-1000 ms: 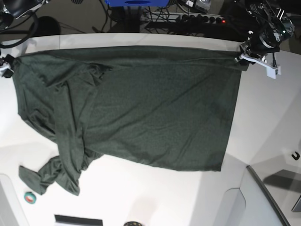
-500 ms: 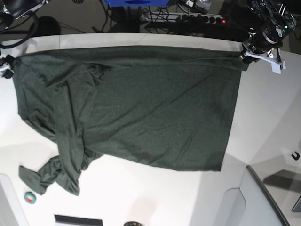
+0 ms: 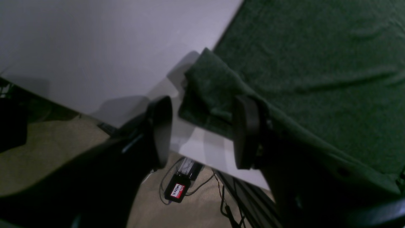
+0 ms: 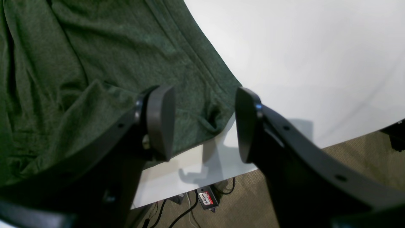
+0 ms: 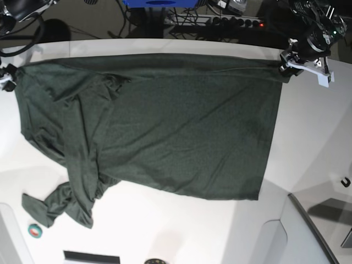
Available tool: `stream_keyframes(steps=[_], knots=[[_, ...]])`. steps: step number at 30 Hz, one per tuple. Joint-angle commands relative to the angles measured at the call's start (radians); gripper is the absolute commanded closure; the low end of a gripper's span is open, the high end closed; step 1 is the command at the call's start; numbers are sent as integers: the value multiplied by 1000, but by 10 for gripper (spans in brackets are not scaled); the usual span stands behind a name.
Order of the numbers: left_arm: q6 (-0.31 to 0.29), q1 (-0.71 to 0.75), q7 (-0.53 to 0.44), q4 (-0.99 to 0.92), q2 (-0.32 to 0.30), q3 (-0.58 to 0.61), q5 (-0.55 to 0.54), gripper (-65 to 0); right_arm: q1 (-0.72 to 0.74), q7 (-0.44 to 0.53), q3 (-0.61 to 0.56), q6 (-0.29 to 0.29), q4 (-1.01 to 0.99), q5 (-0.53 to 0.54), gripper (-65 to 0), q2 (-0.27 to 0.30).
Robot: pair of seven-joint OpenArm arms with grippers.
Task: Layout the t-shirt on the table in an organized manner, then fold the t-shirt properly
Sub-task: 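Hold both corners and adjust the left gripper along the shirt edge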
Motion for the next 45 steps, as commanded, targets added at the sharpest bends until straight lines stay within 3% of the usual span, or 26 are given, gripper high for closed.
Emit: stream_keyframes(steps=[1,17,25,33,36,45], knots=[[-3,-15,-16,9,-13,-3,-17,-296,6,19,1,12,15,14,-285,18],[-2,-55,-16,-77,-21,-4,-16,-288,6,19,1,13,15,14,-285,18],[-2,-83,-17,-77,-15,-4,75,-95,6,19,1,13,15,14,-285,18],[-2,-84,-16,-77,-15,-4,75,-76,6,19,1,13,15,14,-285,18],[-2,-97,-16,-77,-13,-3,73,0,6,19,1,13,15,14,-285,18],[-2,-160,-14,-77,-12,5,81,0,14,19,1,13,15,14,-285,18]])
